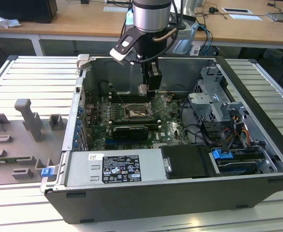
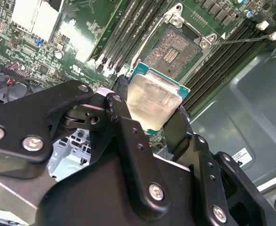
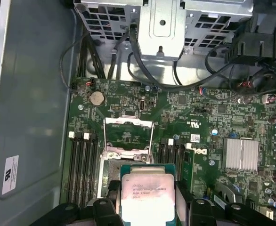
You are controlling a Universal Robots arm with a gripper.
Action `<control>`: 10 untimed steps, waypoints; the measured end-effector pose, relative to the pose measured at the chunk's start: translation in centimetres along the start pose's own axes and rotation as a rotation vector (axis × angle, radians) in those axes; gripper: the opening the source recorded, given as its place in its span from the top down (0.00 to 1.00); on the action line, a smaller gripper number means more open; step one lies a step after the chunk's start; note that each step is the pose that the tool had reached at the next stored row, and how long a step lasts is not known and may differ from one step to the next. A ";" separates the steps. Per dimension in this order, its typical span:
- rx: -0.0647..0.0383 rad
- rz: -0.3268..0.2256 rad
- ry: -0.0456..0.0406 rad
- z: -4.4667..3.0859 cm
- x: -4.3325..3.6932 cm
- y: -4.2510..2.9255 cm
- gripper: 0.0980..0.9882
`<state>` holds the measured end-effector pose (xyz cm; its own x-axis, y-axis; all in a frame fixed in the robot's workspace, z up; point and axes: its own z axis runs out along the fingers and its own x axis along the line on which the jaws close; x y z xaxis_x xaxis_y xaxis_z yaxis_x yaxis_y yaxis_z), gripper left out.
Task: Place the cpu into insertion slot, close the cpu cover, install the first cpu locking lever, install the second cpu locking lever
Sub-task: 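Place the cpu into insertion slot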
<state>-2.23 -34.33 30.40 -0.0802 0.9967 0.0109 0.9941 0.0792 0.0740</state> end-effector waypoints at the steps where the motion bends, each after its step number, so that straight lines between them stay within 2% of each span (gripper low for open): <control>1: 0.000 0.000 -0.0001 0.23 0.00 -0.02 0.50; 6: 0.000 0.002 -0.0003 0.52 -0.01 -0.04 0.50; 10: 0.000 0.026 -0.0021 0.58 -0.01 -0.04 0.50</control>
<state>-2.23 -34.33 29.82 -0.0540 0.9985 0.0107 0.9958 0.0531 0.0740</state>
